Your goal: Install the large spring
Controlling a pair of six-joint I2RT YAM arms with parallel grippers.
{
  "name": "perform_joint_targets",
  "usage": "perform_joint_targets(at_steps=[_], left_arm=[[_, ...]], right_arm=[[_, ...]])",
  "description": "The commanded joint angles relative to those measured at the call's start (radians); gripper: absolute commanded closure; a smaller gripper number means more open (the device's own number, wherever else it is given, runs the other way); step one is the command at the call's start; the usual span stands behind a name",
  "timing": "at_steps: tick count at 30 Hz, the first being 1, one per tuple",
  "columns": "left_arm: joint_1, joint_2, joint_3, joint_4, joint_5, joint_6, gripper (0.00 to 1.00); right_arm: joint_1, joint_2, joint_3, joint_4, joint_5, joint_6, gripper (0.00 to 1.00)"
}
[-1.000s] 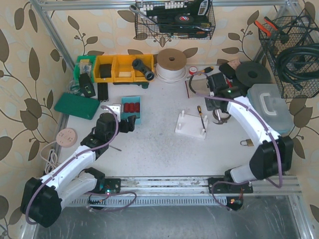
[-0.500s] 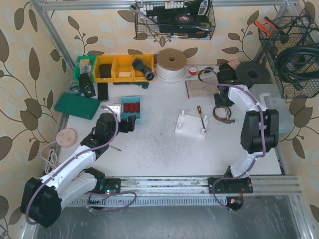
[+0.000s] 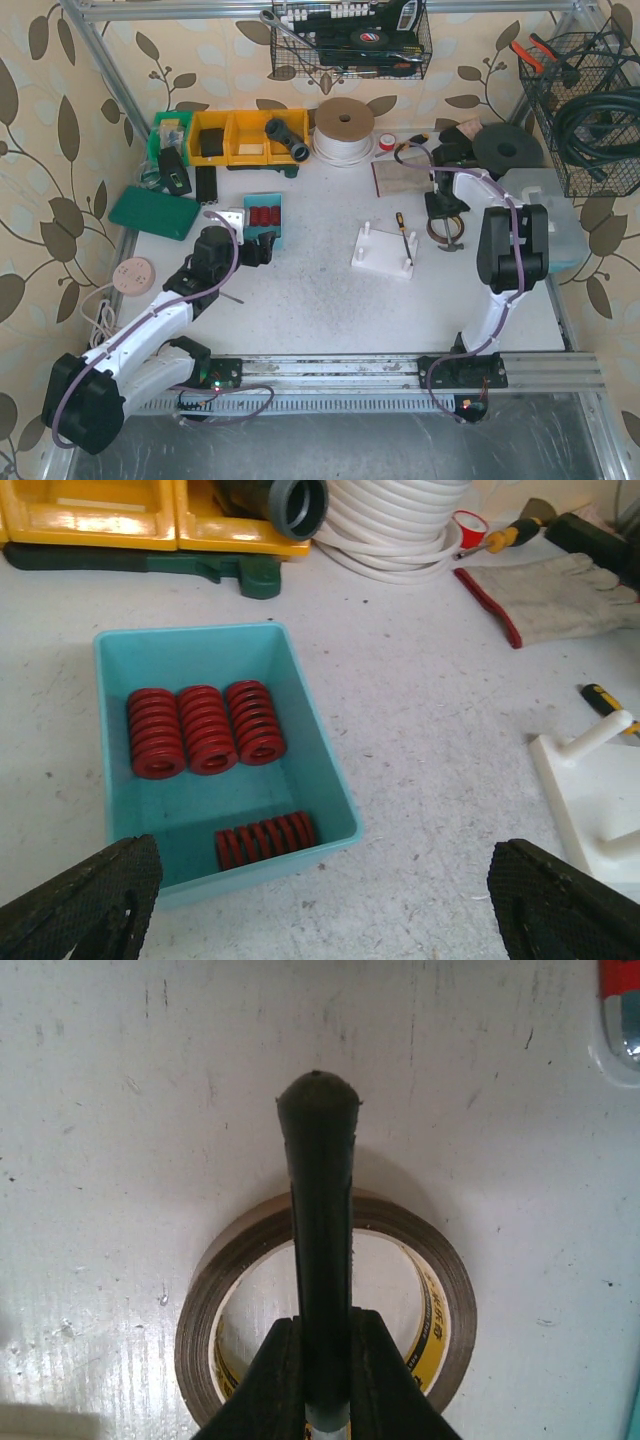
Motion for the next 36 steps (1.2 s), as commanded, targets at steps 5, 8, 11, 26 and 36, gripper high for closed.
perform_joint_targets(at_steps=[5, 8, 11, 26, 36], left_arm=[[-0.007, 0.000, -0.008, 0.102, 0.143, 0.006, 0.11], [-0.008, -0.004, -0.009, 0.106, 0.150, 0.012, 0.12], [-0.010, -0.016, -0.013, 0.105, 0.143, 0.011, 0.12], [-0.013, -0.084, -0.029, 0.090, 0.116, 0.021, 0.12], [-0.018, -0.099, -0.031, 0.072, 0.074, 0.032, 0.12]], right_arm=[[-0.002, 0.053, 0.032, -0.008, 0.005, 0.011, 0.85], [-0.001, 0.054, 0.034, -0.015, 0.010, 0.019, 0.74], [-0.001, 0.030, 0.029, -0.018, 0.011, 0.027, 0.68], [0.119, -0.190, -0.050, 0.019, -0.169, 0.053, 0.55], [0.182, -0.126, -0.061, 0.093, -0.229, 0.059, 0.62]])
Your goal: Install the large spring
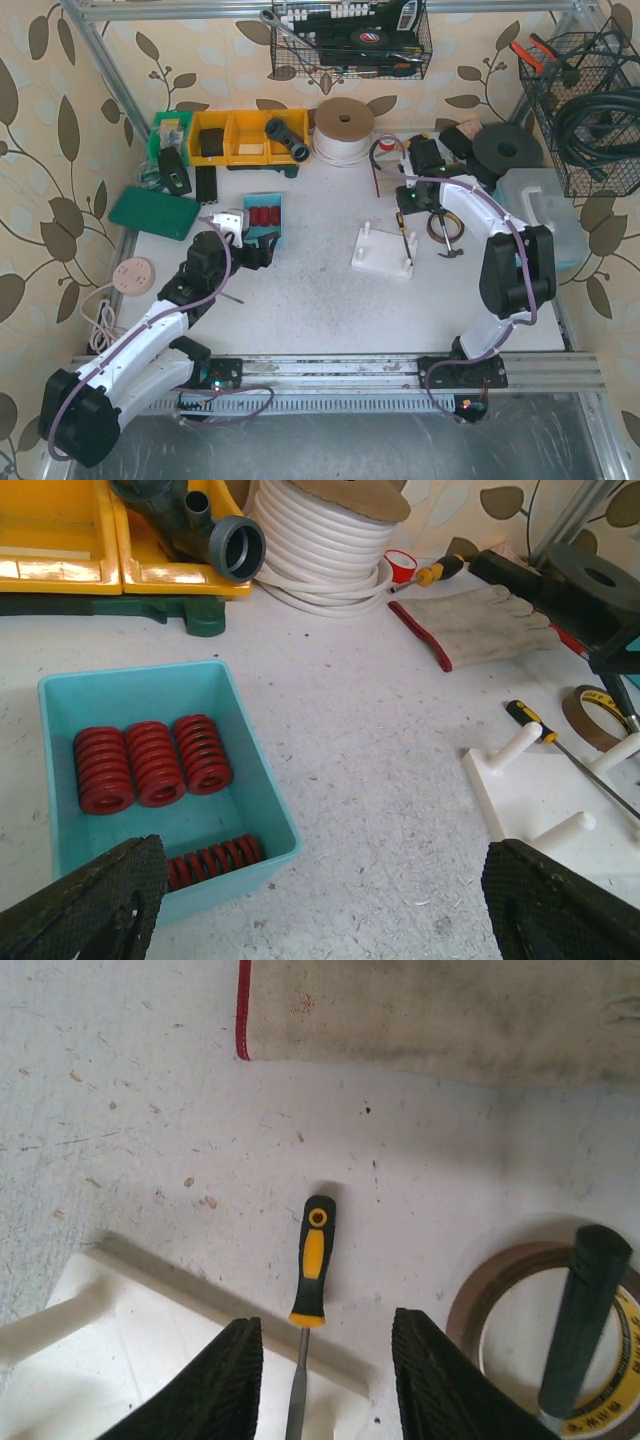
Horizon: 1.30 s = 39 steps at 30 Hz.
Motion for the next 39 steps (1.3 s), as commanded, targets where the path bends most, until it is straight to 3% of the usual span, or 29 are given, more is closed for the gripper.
perform_joint_targets(at_steps=[1, 10, 28, 39], left_arm=[[-0.011, -0.010, 0.001, 0.021, -0.014, 0.022, 0.12], [-0.011, -0.005, -0.002, 0.046, 0.029, 0.023, 0.12], [-0.013, 0.020, 0.013, 0.029, 0.022, 0.021, 0.12], [-0.011, 0.018, 0.013, 0.021, 0.000, 0.022, 0.12]], right_arm=[[0.002, 0.075, -0.009, 0.032, -0.043, 0.009, 0.63], [0.005, 0.236, 0.073, 0.011, -0.043, -0.006, 0.68], [0.006, 0.333, 0.111, -0.008, -0.011, 0.000, 0.69], [0.006, 0.298, 0.106, -0.007, -0.016, -0.009, 0.84]])
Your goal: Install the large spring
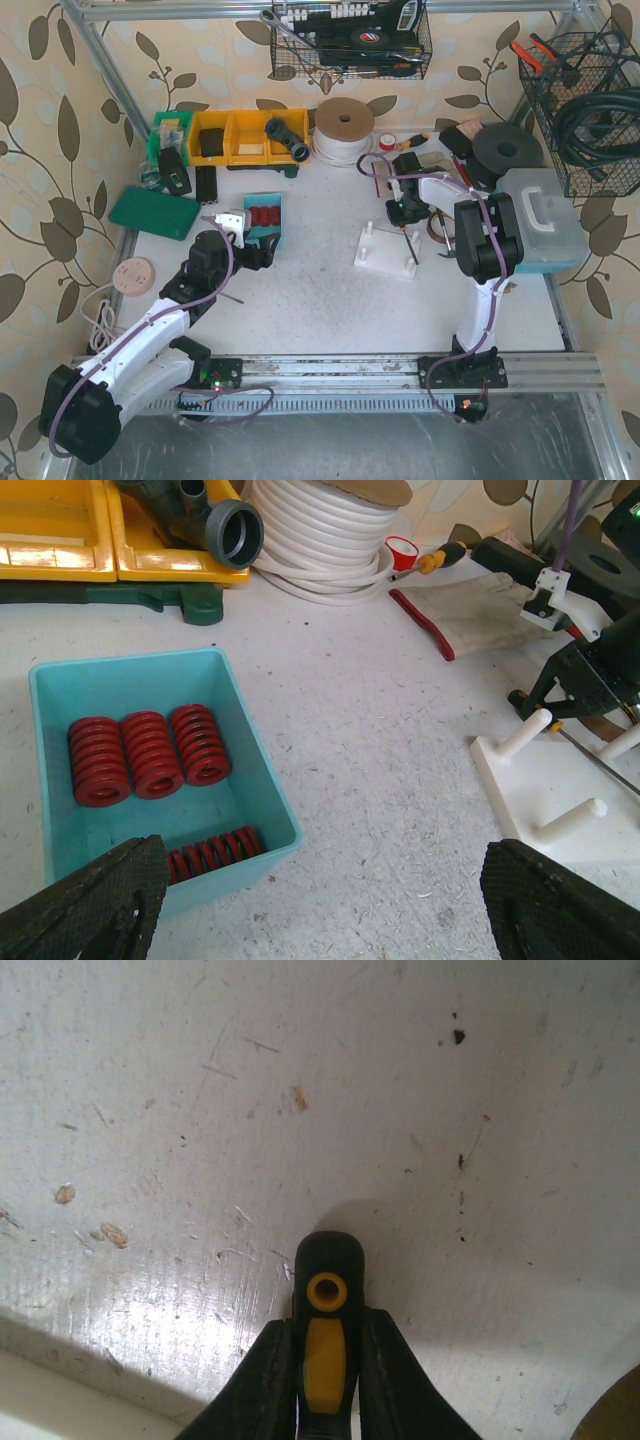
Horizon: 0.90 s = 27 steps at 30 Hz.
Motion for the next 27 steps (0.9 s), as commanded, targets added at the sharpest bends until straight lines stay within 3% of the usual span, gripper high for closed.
perform_joint_targets(at_steps=[1, 6, 17, 27], left_arm=[[-0.012, -0.005, 0.014, 0.019, -0.007, 0.019, 0.12], [-0.012, -0.007, 0.009, 0.024, -0.007, 0.018, 0.12], [-0.011, -0.009, 0.010, 0.026, -0.008, 0.018, 0.12], [-0.012, 0.001, 0.008, 0.033, -0.008, 0.014, 0.12]], right_arm=[[0.006, -0.026, 0.026, -0.020, 0.005, -0.008, 0.87], [0.005, -0.084, 0.026, -0.020, 0.011, -0.016, 0.96], [0.007, -0.150, 0.109, -0.026, 0.000, -0.028, 0.98], [0.016, -0.155, 0.187, 0.008, 0.068, -0.213, 0.98]])
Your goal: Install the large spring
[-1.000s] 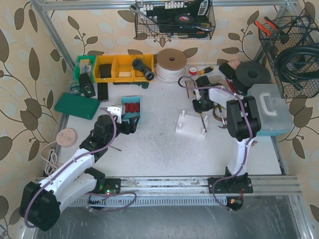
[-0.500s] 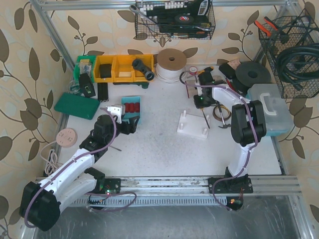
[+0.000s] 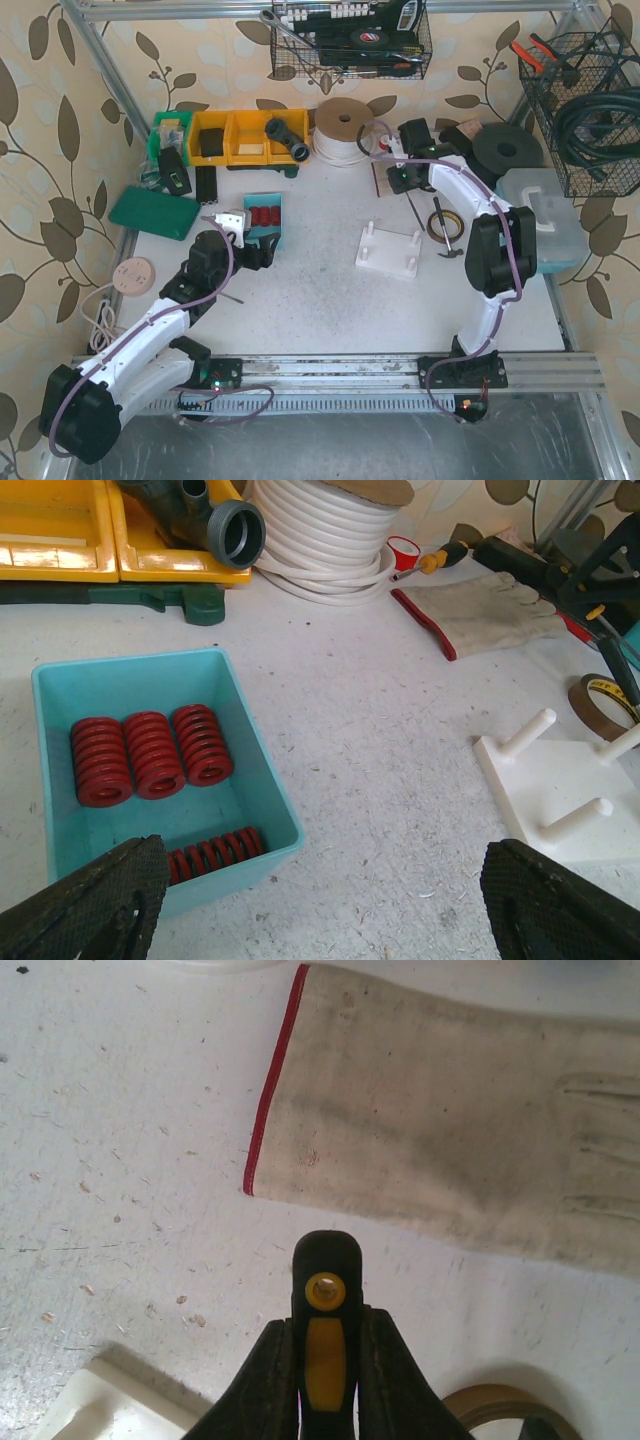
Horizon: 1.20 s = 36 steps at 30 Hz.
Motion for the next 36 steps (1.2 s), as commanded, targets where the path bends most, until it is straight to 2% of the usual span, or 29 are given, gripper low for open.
perform_joint_targets(at_steps=[1, 10, 22, 28, 33, 36], left_arm=[[-0.012, 0.001, 0.008, 0.035, -0.002, 0.013, 0.12], [-0.012, 0.001, 0.007, 0.037, -0.009, 0.013, 0.12], [-0.012, -0.007, 0.007, 0.030, -0.019, 0.015, 0.12], [-0.013, -0.006, 0.008, 0.027, -0.028, 0.015, 0.12], [-0.012, -0.015, 0.007, 0.024, -0.030, 0.014, 0.12], [-0.012, -0.025, 0.006, 0.020, -0.030, 0.012, 0.12]], right_arm=[[0.005, -0.022, 0.007, 0.050, 0.026, -0.129, 0.98], [0.005, 0.058, 0.000, 0.162, 0.071, -0.279, 0.98], [0.005, 0.210, 0.066, 0.190, 0.164, -0.299, 0.85], [0.005, 0.243, 0.124, 0.127, 0.210, -0.257, 0.65], [0.006, 0.180, 0.127, 0.060, 0.202, -0.157, 0.59], [0.013, 0.085, 0.077, 0.030, 0.121, 0.000, 0.57]])
